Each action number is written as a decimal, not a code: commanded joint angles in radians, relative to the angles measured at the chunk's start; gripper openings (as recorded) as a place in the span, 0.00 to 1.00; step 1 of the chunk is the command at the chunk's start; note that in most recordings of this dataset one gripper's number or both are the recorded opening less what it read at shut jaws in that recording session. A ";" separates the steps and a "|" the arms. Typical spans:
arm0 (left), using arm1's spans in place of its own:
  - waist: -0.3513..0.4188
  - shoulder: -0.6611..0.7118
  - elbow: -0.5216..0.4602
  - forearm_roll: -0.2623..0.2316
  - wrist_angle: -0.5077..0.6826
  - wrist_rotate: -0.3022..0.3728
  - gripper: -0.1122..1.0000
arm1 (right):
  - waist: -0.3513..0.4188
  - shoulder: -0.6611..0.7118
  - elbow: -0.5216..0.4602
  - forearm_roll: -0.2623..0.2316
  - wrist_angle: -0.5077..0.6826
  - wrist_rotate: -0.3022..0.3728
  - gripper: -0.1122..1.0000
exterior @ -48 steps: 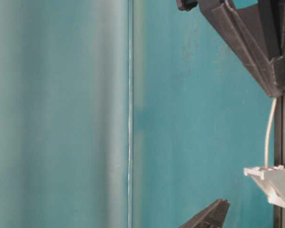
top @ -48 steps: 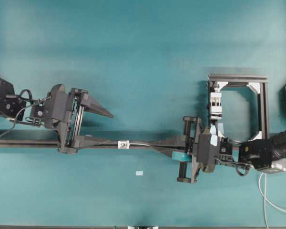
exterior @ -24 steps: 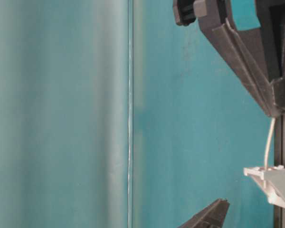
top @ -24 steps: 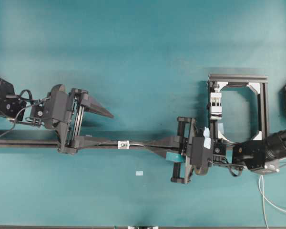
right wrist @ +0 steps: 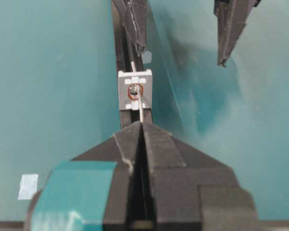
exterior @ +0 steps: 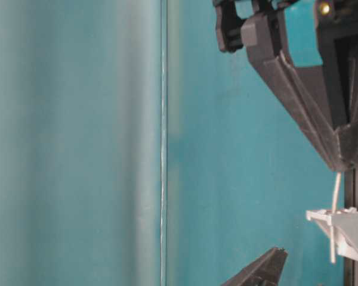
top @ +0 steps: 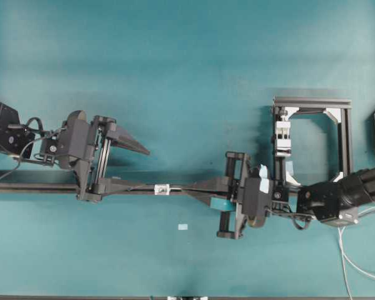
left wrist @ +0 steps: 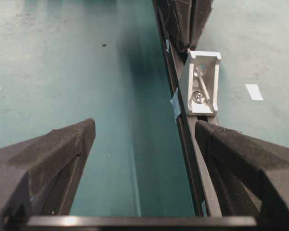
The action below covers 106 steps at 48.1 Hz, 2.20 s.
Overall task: Insert the wire into the hole on the left side and pull it with the left arm.
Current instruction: 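Push the wire tip through the white clip's hole with the right gripper, then move the left gripper right and grasp the wire tip past the clip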
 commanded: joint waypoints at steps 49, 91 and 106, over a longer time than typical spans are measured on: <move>0.000 -0.032 -0.043 0.005 0.107 -0.083 0.60 | -0.038 -0.012 -0.048 -0.046 0.038 -0.015 0.15; -0.086 -0.123 -0.127 0.005 0.301 -0.114 0.41 | -0.040 -0.011 -0.046 -0.046 0.038 -0.017 0.15; -0.077 -0.118 -0.120 0.005 0.305 -0.212 0.37 | -0.040 -0.012 -0.046 -0.046 0.038 -0.017 0.15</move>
